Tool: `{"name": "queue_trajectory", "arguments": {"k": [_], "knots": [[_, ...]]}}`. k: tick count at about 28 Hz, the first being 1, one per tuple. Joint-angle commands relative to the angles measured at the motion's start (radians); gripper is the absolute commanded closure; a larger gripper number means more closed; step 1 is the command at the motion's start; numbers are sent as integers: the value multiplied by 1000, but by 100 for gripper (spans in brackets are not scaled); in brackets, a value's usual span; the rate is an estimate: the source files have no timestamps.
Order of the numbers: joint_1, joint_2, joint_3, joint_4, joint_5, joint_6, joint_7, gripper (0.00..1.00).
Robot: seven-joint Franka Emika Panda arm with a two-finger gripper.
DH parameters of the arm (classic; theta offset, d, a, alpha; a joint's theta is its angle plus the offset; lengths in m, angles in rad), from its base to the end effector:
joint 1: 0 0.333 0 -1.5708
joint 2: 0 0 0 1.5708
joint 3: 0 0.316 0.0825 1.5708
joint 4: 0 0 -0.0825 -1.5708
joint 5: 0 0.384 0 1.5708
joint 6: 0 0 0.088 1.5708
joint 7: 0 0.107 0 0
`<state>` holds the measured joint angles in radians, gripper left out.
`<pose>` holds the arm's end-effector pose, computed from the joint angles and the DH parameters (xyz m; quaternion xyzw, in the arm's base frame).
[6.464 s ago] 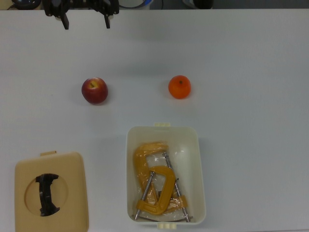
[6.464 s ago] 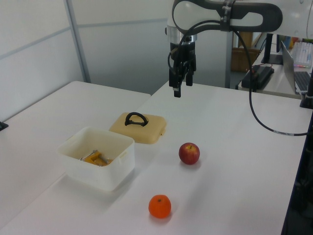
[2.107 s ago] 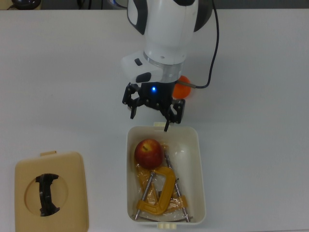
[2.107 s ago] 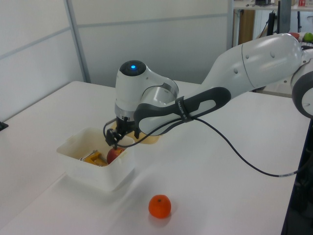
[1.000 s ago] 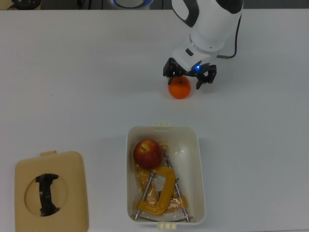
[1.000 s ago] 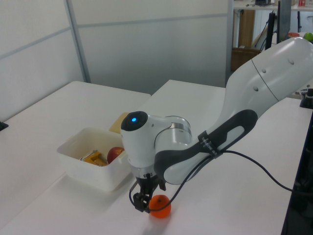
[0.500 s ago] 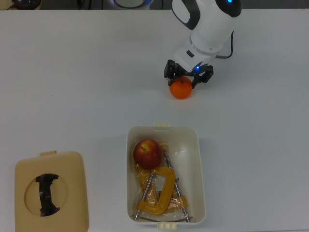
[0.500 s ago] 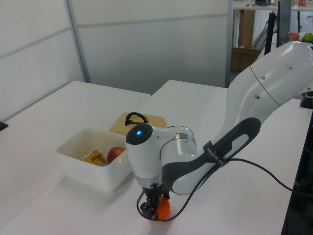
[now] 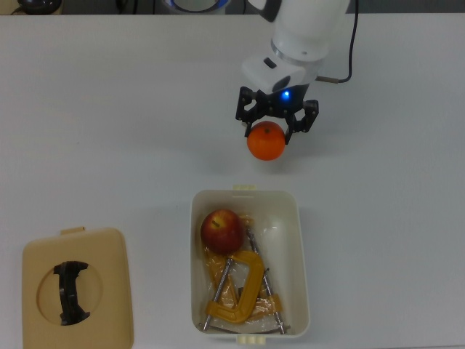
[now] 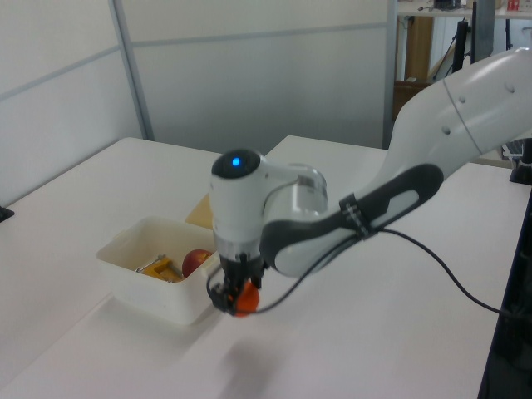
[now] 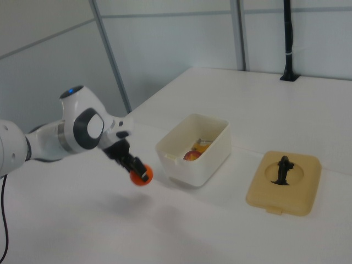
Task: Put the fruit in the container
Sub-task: 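Carry the orange over the container and release it inside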
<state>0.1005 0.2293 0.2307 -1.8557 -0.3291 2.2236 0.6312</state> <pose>0.6010 0.1874 0.4157 0.9890 -0.0634 0.1165 0.0650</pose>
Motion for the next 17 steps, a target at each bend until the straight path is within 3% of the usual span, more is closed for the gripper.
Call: {"name": "queue_trajectory", "arguments": {"k": [1, 6, 11, 12, 16, 17], "knots": [[-44, -2, -5, 91, 25, 7, -1, 100], [-68, 22, -10, 174, 41, 79, 16, 100], [-65, 105, -44, 256, 6, 172, 122, 100], [-65, 146, -44, 300, -43, 173, 168, 100], [-64, 211, -44, 360, -160, 180, 300, 100], [-62, 229, -42, 375, -216, 182, 345, 100]]}}
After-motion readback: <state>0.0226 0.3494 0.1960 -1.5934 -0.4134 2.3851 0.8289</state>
